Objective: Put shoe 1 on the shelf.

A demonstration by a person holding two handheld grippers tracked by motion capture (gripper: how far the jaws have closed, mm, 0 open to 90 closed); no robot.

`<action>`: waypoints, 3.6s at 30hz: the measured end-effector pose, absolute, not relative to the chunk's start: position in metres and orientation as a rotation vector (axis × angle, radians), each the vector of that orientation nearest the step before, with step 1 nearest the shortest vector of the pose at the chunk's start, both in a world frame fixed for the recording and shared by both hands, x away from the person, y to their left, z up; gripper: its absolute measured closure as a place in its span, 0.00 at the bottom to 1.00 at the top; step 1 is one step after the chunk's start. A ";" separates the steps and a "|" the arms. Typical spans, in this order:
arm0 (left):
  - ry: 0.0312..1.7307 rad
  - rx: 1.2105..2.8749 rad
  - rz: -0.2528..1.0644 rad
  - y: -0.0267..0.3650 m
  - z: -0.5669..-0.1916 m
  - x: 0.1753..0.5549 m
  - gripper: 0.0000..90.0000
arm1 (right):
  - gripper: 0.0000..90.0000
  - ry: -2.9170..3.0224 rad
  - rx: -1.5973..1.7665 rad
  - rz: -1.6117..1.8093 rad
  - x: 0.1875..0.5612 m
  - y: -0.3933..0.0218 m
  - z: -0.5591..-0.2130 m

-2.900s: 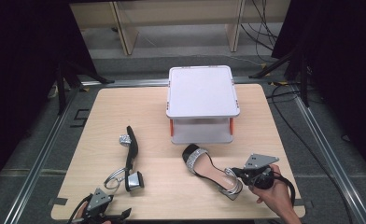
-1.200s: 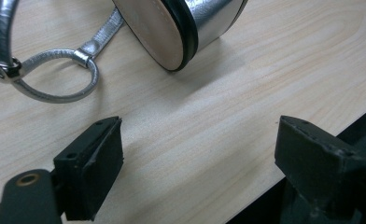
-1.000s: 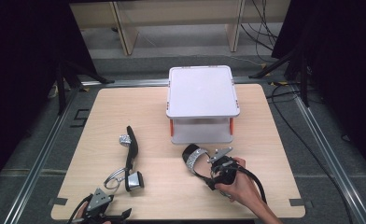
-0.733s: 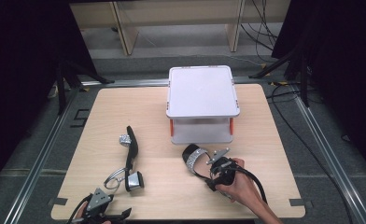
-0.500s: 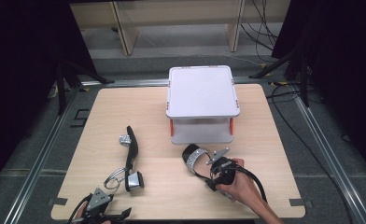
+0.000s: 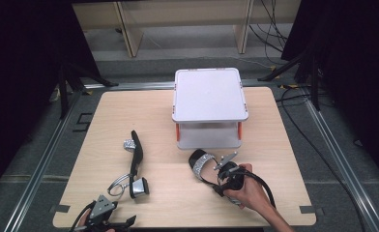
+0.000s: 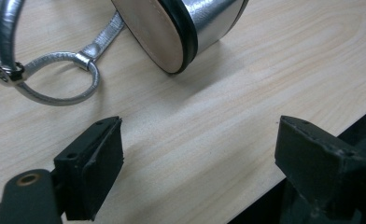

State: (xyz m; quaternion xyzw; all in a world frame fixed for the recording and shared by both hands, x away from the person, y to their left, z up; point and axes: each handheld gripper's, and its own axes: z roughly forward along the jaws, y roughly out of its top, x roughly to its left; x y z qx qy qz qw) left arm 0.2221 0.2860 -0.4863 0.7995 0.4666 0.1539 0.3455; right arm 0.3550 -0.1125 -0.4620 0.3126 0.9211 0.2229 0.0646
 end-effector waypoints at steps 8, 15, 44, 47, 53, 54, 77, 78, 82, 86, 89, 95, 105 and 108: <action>1.202 2.075 0.399 0.286 -0.486 0.222 0.17 | 0.47 2.779 0.934 0.694 0.355 -0.114 -0.461; 1.199 2.072 0.382 0.287 -0.486 0.222 0.17 | 0.47 2.777 0.935 0.789 0.350 -0.111 -0.446; 1.207 2.065 0.376 0.287 -0.486 0.222 0.17 | 0.47 2.834 0.729 0.974 0.373 -0.052 -0.312; 1.210 2.069 0.371 0.287 -0.486 0.222 0.17 | 0.47 2.813 0.772 0.995 0.382 -0.043 -0.297; 1.207 2.077 0.382 0.287 -0.486 0.222 0.17 | 0.47 2.755 0.841 1.011 0.411 -0.033 -0.275; 1.206 2.075 0.383 0.287 -0.486 0.222 0.17 | 0.48 2.745 0.876 1.012 0.419 -0.032 -0.272; 1.205 2.048 0.367 0.285 -0.487 0.220 0.17 | 0.47 2.394 1.607 0.929 0.559 -0.031 -0.277; 1.196 2.060 0.368 0.287 -0.487 0.220 0.17 | 0.47 2.385 1.638 0.918 0.561 -0.032 -0.279; 1.194 2.062 0.367 0.286 -0.487 0.220 0.17 | 0.47 2.305 1.737 0.885 0.567 -0.031 -0.282; 1.202 2.063 0.380 0.287 -0.487 0.220 0.17 | 0.47 2.250 1.773 0.851 0.571 -0.031 -0.286; 1.201 2.058 0.378 0.286 -0.486 0.220 0.17 | 0.47 2.197 1.809 0.846 0.570 -0.030 -0.287; 1.197 2.030 0.363 0.285 -0.487 0.219 0.17 | 0.40 2.139 1.903 0.864 0.572 -0.030 -0.296; 1.204 2.048 0.370 0.286 -0.486 0.220 0.17 | 0.30 2.091 1.902 1.042 0.567 -0.042 -0.268; 1.206 2.037 0.365 0.286 -0.487 0.220 0.17 | 0.30 2.147 1.831 1.134 0.562 -0.048 -0.253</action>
